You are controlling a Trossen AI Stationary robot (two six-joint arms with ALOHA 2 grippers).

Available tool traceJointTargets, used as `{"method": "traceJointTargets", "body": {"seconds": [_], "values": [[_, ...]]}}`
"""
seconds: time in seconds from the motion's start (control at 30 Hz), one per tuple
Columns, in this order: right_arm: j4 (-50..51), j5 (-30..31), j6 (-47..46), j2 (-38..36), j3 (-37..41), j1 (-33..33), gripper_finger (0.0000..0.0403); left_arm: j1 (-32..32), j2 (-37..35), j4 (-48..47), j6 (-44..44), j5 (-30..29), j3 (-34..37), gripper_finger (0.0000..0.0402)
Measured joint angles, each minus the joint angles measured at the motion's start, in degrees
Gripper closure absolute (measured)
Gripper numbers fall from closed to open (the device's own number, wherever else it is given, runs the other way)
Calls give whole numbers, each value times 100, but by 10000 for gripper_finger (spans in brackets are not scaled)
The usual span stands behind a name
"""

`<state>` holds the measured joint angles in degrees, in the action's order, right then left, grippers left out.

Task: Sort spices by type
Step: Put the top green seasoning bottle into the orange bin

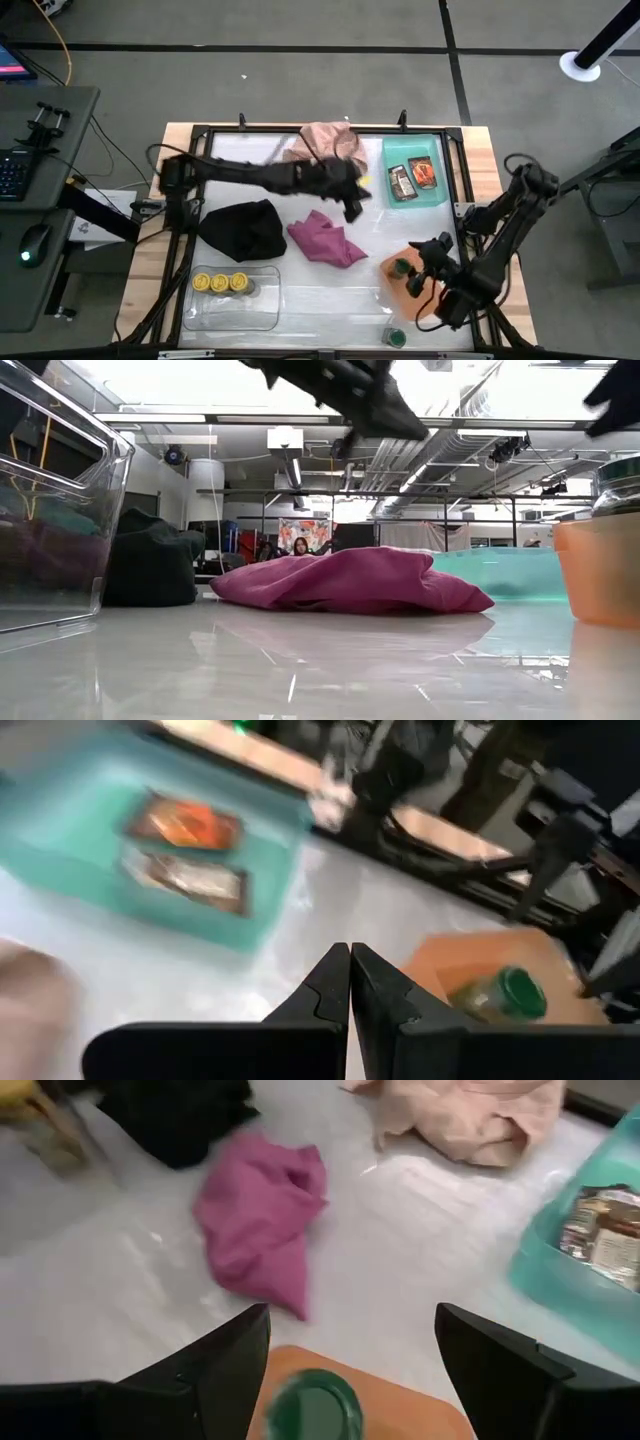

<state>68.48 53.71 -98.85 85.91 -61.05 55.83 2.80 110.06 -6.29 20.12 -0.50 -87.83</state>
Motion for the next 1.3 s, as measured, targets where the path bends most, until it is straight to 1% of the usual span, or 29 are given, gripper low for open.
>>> {"method": "traceJointTargets", "body": {"seconds": [0.07,0.1,0.13,0.2,0.27,0.33,0.4,0.43,0.47,0.53,0.57,0.63,0.7,0.8,0.93,1.13,1.3], "values": [[-19,-39,149,-275,-68,-2,124,107,-312,-251,-261,-31,37,401],[-58,-164,237,-379,-110,-7,125,129,-480,-240,-348,-34,153,401],[-119,-394,331,-461,-157,-19,129,110,-633,-250,-402,-36,325,401],[-260,-1089,707,-529,-233,-37,150,-14,-933,-81,-413,-41,801,401],[-465,-1810,1061,-484,-276,12,196,-213,-1212,276,-205,-113,1449,401],[-615,-2302,1157,-401,-276,120,264,-468,-1431,848,207,-213,2162,401],[-684,-2535,1117,-273,-279,220,348,-769,-1513,1505,748,-416,2844,401],[-657,-2568,1052,-176,-279,274,374,-919,-1504,1838,1015,-564,3122,401],[-588,-2593,957,-57,-280,297,385,-1066,-1452,2143,1263,-727,3362,402],[-331,-2629,557,180,-243,274,383,-1295,-1258,2628,1674,-1001,3603,401],[-298,-2649,412,291,-175,222,387,-1374,-1146,2722,1829,-1055,3643,402],[-404,-2746,309,465,3,117,398,-1456,-910,2706,2031,-1082,3607,401],[-486,-2783,281,584,96,23,398,-1504,-704,2700,2109,-1036,3529,401],[-382,-2635,179,687,113,-49,401,-1568,-526,2748,2136,-1037,3370,401],[-485,-2599,194,720,113,-100,402,-1560,-367,2730,2128,-1018,3236,401],[-622,-2422,288,853,113,-170,402,-1474,-370,2731,1895,-1022,3222,401],[-1090,-2371,400,998,113,-268,402,-1476,-370,2725,1871,-1018,3222,401]]}}
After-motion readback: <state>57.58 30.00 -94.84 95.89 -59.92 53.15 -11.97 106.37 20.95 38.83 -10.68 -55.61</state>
